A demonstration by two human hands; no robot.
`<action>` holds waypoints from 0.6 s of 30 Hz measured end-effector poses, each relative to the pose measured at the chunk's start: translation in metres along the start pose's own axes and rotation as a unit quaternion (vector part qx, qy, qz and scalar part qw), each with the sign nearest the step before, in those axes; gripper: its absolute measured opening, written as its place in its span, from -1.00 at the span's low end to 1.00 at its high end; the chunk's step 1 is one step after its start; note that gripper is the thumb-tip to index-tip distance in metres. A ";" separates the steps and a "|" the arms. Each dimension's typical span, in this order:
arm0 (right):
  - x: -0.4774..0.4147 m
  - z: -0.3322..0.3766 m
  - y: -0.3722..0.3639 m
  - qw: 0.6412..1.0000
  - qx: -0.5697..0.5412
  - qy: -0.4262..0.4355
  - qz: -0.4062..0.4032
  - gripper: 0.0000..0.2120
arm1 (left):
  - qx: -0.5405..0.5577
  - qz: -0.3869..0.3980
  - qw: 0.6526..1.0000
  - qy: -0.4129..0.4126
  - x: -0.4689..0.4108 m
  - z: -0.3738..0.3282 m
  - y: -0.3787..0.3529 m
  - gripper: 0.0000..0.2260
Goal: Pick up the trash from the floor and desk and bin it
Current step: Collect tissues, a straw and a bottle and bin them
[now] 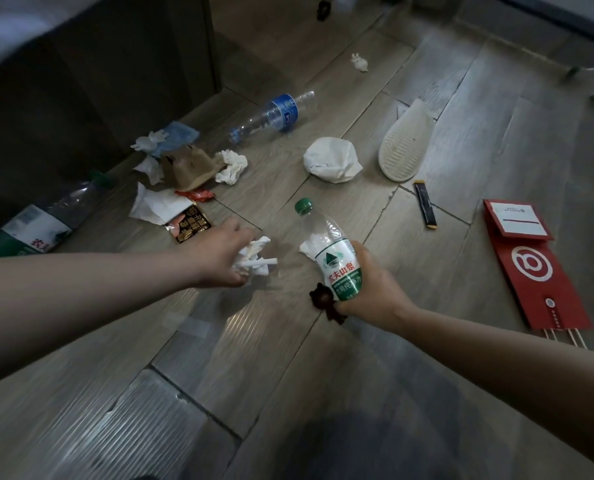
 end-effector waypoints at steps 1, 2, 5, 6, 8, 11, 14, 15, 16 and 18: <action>0.002 0.003 -0.004 1.000 0.003 0.003 -0.002 0.13 | -0.001 0.001 1.000 0.000 0.000 0.000 0.000 -0.44; 0.005 0.005 -0.008 1.000 0.008 0.004 -0.006 0.16 | -0.003 0.003 1.000 0.000 -0.001 -0.001 0.000 -0.45; 0.010 0.012 -0.018 0.999 0.052 0.008 -0.012 0.31 | -0.011 0.003 1.000 0.002 -0.002 -0.002 0.000 -0.45; 0.012 0.013 -0.022 0.997 0.079 0.014 -0.015 0.33 | -0.011 0.003 1.000 0.003 -0.002 -0.002 0.000 -0.45; 0.016 0.015 -0.026 0.992 0.120 0.032 -0.031 0.33 | -0.010 0.004 1.000 0.003 -0.002 -0.002 -0.001 -0.43; 0.017 0.019 -0.027 0.988 0.132 0.055 -0.064 0.19 | -0.010 0.006 1.000 0.003 -0.001 0.002 -0.003 -0.38; 0.017 0.022 -0.026 0.986 0.138 0.059 -0.075 0.11 | -0.012 0.006 1.000 0.003 -0.002 0.003 -0.002 -0.40; 0.017 0.022 -0.026 0.985 0.143 0.058 -0.077 0.11 | -0.011 0.007 1.000 0.002 -0.002 0.002 -0.003 -0.41; 0.018 0.023 -0.026 0.984 0.149 0.058 -0.081 0.10 | -0.008 0.006 1.000 0.001 -0.002 0.002 -0.003 -0.42; 0.018 0.024 -0.026 0.982 0.157 0.059 -0.085 0.08 | 0.002 0.004 1.000 -0.004 -0.002 -0.001 -0.003 -0.42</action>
Point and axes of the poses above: each hand's wrist, its own x-axis away from the middle knuckle, its own y-axis out of the back of the hand, z = x × y, the point moved 6 cm from there along -x, towards the middle knuckle, and after that the axes turned 13 degrees about -z, right-handed, at the moved point
